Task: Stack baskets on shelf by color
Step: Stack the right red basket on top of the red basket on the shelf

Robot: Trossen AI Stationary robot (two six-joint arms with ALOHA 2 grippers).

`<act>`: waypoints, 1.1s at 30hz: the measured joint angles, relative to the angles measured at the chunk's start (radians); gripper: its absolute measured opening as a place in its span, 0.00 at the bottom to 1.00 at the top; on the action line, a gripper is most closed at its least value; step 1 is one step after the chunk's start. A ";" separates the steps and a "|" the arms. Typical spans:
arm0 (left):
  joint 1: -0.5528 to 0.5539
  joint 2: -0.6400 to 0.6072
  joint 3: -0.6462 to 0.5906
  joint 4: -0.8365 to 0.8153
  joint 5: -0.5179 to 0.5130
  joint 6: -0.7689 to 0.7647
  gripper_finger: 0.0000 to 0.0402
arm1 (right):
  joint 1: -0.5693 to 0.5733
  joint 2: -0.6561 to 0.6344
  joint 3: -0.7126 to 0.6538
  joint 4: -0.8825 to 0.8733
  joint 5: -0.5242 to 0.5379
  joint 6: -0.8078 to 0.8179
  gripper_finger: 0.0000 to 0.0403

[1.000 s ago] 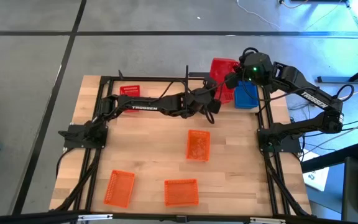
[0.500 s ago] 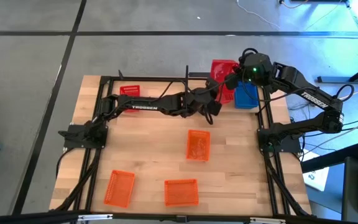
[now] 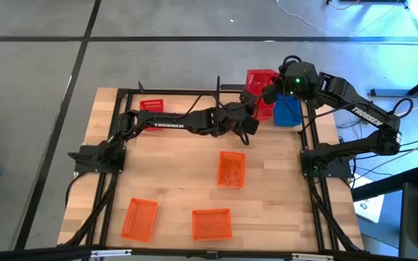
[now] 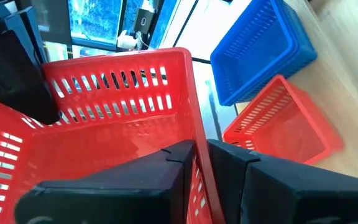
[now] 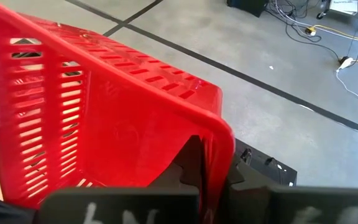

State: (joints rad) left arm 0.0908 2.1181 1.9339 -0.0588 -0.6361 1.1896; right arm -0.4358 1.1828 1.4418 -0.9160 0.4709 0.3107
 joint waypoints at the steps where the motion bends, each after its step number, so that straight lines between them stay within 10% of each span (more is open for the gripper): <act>1: 0.000 0.000 0.000 0.000 0.000 -0.002 0.10 | 0.000 0.000 0.000 0.001 0.000 0.001 0.00; 33: 0.001 -0.002 0.000 -0.037 -0.006 0.054 0.10 | 0.000 0.000 -0.001 0.001 0.005 -0.009 0.00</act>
State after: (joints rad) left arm 0.0914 2.1159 1.9339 -0.0956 -0.6426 1.2440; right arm -0.4355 1.1828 1.4413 -0.9154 0.4756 0.3016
